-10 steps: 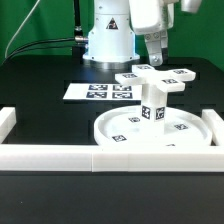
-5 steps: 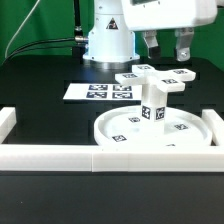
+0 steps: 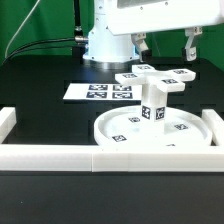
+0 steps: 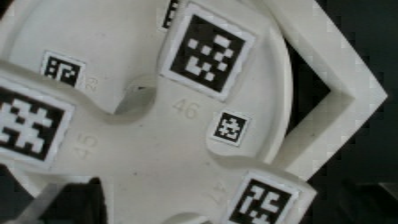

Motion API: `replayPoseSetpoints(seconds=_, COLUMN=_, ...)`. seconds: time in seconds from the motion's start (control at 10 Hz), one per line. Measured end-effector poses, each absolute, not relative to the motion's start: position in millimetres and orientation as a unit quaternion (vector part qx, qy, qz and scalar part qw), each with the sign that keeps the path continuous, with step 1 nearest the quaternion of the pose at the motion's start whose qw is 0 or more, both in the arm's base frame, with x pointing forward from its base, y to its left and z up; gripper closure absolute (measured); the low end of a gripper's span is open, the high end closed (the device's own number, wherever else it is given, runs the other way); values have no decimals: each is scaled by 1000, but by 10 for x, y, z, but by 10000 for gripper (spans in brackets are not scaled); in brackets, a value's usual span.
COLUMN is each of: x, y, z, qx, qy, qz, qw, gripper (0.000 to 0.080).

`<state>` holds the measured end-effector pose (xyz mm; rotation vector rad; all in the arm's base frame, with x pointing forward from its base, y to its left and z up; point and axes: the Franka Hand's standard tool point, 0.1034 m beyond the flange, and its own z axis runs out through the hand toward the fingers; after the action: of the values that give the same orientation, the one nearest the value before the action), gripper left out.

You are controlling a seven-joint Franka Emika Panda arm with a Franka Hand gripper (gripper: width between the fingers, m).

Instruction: Assemble round table

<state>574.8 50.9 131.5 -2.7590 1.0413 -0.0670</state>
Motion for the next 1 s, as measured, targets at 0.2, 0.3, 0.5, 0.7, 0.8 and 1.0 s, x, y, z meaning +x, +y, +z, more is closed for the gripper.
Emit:
replayPoseSetpoints(seconds=0.2, x=5765, y=524, z=1320, qx=-977, qy=202, qz=-30, qw=60, gripper=151)
replayPoseSetpoints(seconds=0.3, x=5773, y=568, z=1333, qx=-988, qy=143, qz=-33, qw=46, gripper=151)
replayPoseSetpoints(seconds=0.5, x=5758, y=662, z=1328, qx=-998, qy=48, qz=-35, qw=27, gripper=151)
replayPoseSetpoints(seconds=0.7, x=5762, y=649, z=1327, qx=-999, qy=-14, qz=-37, qw=25, gripper=151)
replayPoseSetpoints(seconds=0.8, x=5763, y=641, z=1327, qx=-997, qy=-64, qz=-39, qw=23, gripper=151)
replayPoseSetpoints(seconds=1.0, x=5770, y=616, z=1322, qx=-988, qy=-144, qz=-43, qw=17, gripper=151)
